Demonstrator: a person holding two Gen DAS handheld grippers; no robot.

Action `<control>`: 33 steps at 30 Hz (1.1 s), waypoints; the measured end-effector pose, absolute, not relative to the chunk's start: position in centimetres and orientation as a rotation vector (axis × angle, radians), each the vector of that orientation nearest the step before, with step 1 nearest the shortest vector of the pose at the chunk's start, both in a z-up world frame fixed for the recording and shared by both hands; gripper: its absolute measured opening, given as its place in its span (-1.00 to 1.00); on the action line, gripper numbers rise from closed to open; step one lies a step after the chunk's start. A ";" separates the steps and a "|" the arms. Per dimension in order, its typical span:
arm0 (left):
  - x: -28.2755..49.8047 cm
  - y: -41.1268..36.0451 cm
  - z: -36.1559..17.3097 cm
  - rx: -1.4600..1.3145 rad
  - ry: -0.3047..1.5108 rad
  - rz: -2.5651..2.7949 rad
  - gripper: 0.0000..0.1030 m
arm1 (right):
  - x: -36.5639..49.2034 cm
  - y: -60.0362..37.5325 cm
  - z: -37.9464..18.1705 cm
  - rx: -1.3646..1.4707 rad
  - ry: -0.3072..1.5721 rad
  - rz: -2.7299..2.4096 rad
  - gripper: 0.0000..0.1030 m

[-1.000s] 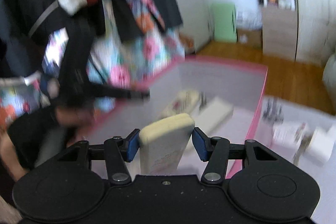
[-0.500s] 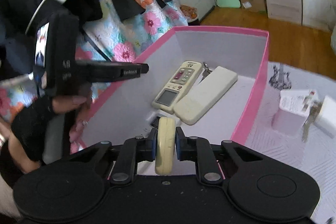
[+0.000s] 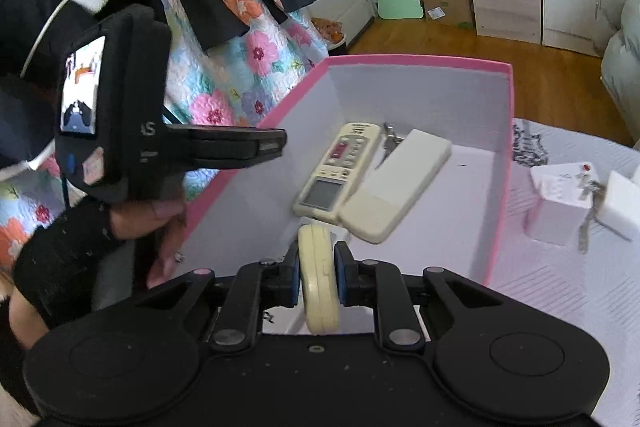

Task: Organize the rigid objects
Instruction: 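Lower the cream remote into the pink box and open the right gripper, then grasp the white plug charger with the right gripper and lift it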

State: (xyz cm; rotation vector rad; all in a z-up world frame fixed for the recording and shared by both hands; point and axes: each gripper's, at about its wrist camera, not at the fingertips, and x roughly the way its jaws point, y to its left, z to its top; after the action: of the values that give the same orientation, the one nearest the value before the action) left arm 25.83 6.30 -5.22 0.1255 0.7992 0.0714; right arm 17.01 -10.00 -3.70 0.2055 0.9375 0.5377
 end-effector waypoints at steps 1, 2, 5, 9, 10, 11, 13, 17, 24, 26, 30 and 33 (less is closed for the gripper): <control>25.8 6.3 -5.2 0.122 0.798 0.070 -0.79 | 17.2 -9.8 -3.8 0.221 0.944 0.545 -0.58; 25.8 6.4 -5.2 0.118 0.798 0.069 -0.79 | 17.4 -9.7 -4.0 0.254 0.959 0.562 -0.57; 25.8 6.5 -5.2 0.112 0.798 0.066 -0.79 | 17.9 -9.9 -5.0 0.370 0.985 0.554 -0.56; 25.8 6.6 -5.1 0.105 0.795 0.063 -0.79 | 17.6 -10.8 -5.4 0.427 0.989 0.470 -0.59; 25.9 6.7 -5.1 0.102 0.797 0.059 -0.79 | 17.4 -10.7 -5.3 0.389 0.987 0.451 -0.56; 25.9 6.6 -5.1 0.101 0.797 0.056 -0.79 | 17.0 -10.4 -5.0 0.325 0.982 0.435 -0.45; 25.9 6.6 -5.1 0.105 0.796 0.055 -0.79 | 15.7 -9.7 -3.5 0.137 0.922 0.393 -0.15; 25.8 6.6 -5.1 0.099 0.797 0.053 -0.79 | 12.8 -10.9 -0.7 -0.029 0.713 0.387 0.16; 25.9 6.9 -5.1 0.082 0.804 0.057 -0.79 | 11.4 -17.4 -0.8 0.031 0.566 0.252 0.16; 25.9 6.8 -5.0 0.090 0.803 0.054 -0.79 | 11.9 -19.6 -1.5 0.037 0.582 0.207 0.16; 25.9 6.9 -5.0 0.088 0.806 0.043 -0.79 | 14.1 -22.6 -3.7 0.039 0.645 0.182 0.15; 26.0 7.5 -4.9 0.042 0.818 0.022 -0.80 | 16.3 -23.5 -5.2 0.049 0.689 0.230 0.15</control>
State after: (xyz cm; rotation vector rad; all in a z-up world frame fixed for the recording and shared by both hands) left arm 26.05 7.54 -4.93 0.0421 0.8184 0.0219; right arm 16.31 -23.52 -5.21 0.0491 0.6886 0.2302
